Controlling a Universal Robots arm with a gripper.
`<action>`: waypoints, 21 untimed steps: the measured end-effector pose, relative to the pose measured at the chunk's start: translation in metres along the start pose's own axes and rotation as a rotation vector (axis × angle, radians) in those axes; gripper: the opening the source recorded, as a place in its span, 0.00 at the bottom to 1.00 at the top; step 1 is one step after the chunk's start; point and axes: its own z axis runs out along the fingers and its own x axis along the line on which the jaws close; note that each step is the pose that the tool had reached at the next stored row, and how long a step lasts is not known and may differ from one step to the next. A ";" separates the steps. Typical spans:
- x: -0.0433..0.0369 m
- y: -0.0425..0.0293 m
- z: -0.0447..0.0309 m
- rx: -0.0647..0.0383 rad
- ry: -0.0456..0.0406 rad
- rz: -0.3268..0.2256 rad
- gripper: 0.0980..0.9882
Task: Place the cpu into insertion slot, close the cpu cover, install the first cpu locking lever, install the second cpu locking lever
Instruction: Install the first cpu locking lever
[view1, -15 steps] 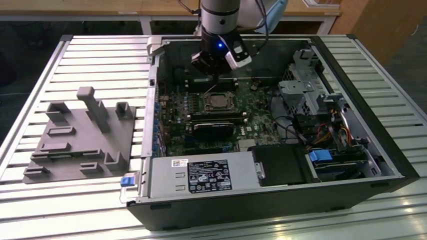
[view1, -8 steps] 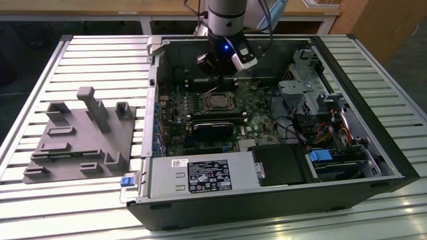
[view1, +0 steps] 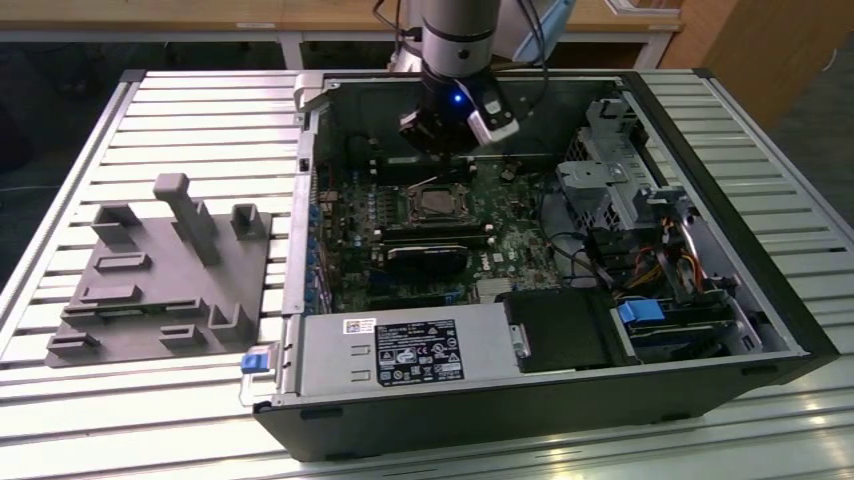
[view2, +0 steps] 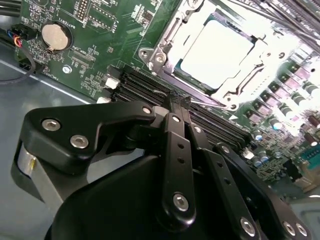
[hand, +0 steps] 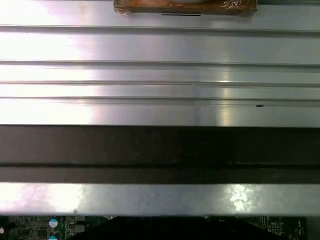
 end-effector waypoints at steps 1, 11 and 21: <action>-0.0008 0.0002 0.0010 0.000 -0.0001 0.000 0.01; -0.0051 -0.0002 0.0092 0.000 0.0000 0.000 0.01; -0.0057 -0.0009 0.0171 0.000 0.0000 0.000 0.01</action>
